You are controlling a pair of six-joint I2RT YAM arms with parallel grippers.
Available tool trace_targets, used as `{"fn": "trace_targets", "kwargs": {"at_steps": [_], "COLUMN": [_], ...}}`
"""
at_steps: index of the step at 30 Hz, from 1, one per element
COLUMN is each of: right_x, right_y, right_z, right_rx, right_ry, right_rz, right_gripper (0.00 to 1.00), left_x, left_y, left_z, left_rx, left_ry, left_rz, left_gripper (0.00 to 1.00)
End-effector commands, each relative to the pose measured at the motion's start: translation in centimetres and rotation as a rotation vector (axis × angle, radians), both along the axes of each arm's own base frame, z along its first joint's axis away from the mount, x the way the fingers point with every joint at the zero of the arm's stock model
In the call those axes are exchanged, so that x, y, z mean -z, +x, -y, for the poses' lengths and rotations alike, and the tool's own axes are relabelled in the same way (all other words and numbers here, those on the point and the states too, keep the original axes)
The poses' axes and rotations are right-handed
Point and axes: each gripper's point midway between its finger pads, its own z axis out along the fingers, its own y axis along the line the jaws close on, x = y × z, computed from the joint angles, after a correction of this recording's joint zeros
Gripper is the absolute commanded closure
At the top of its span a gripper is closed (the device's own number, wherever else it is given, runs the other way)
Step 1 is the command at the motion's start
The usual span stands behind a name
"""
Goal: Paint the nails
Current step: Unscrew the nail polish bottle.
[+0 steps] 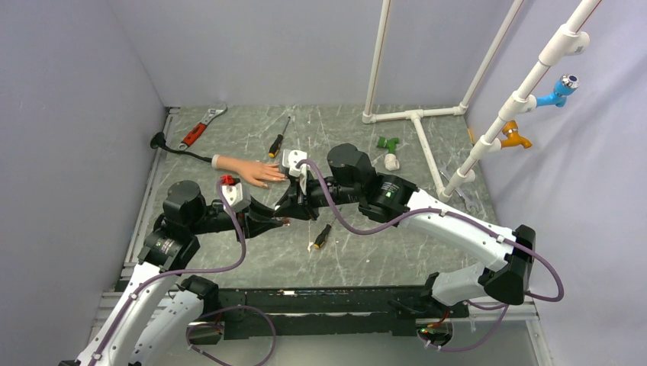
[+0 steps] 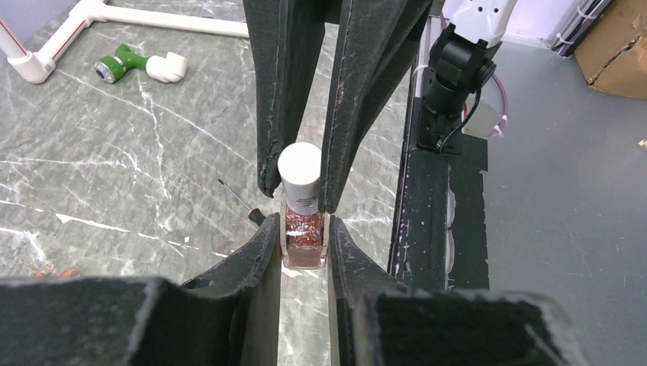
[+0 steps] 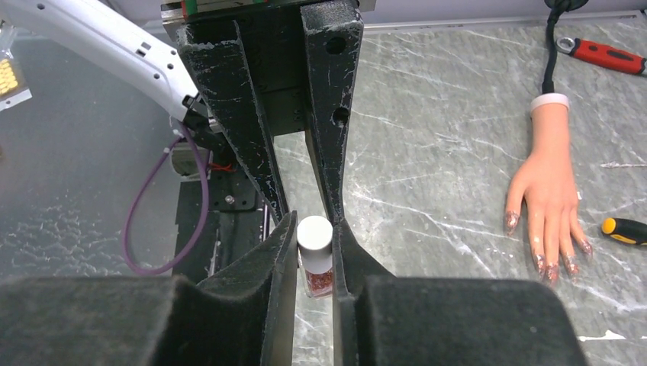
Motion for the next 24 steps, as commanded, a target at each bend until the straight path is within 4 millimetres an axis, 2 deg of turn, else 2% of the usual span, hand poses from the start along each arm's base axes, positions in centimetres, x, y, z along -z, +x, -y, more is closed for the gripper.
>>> {"fn": "trace_targets", "kwargs": {"at_steps": [1, 3, 19, 24], "right_x": [-1.9, -1.8, -4.3, -4.3], "right_y": [-0.2, 0.0, 1.1, 1.3], "right_z": [0.2, 0.2, 1.9, 2.0], "right_rx": [-0.010, -0.002, 0.101, 0.115], "right_ry": [0.040, 0.043, 0.260, 0.272], "right_rz": [0.034, 0.033, -0.006, -0.013], "right_gripper": [0.96, 1.00, 1.00, 1.00], "left_x": [-2.6, -2.6, -3.1, -3.0], "left_y": [-0.1, -0.2, -0.5, -0.3], "left_z": [0.1, 0.1, 0.1, 0.1], "left_rx": [0.009, 0.009, 0.014, 0.007], "left_ry": [-0.040, -0.041, -0.056, -0.055], "left_rz": [0.084, 0.085, 0.095, 0.092], "left_gripper": [1.00, 1.00, 1.00, 1.00]}}
